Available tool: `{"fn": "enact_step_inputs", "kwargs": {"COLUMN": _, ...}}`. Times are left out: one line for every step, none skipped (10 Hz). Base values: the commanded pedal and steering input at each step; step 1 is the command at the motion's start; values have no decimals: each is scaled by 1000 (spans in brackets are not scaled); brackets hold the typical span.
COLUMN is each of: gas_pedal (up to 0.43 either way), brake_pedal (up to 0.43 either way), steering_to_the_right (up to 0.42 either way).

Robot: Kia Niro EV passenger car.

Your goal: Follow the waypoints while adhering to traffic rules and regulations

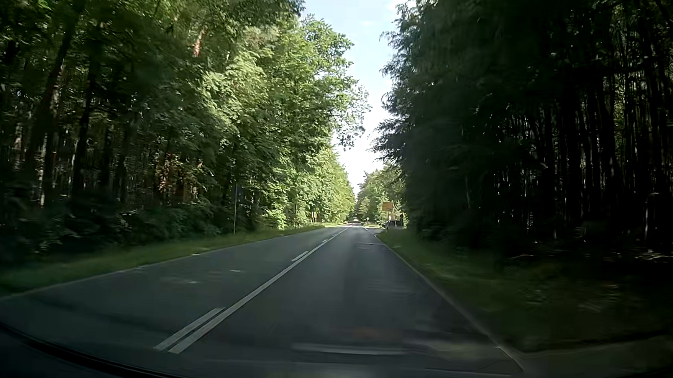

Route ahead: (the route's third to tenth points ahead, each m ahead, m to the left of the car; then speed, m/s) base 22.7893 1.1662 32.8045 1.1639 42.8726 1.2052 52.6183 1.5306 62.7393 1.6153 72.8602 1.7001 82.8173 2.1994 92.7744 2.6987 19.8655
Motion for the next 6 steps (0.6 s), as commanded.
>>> {"fn": "enact_step_inputs", "kwargs": {"gas_pedal": 20, "brake_pedal": 30, "steering_to_the_right": 0}}
{"fn": "enact_step_inputs", "kwargs": {"gas_pedal": 20, "brake_pedal": 30, "steering_to_the_right": 0}}
{"fn": "enact_step_inputs", "kwargs": {"gas_pedal": 20, "brake_pedal": 30, "steering_to_the_right": 0}}
{"fn": "enact_step_inputs", "kwargs": {"gas_pedal": 20, "brake_pedal": 30, "steering_to_the_right": 0}}
{"fn": "enact_step_inputs", "kwargs": {"gas_pedal": 20, "brake_pedal": 30, "steering_to_the_right": 0}}
{"fn": "enact_step_inputs", "kwargs": {"gas_pedal": 20, "brake_pedal": 30, "steering_to_the_right": 0}}
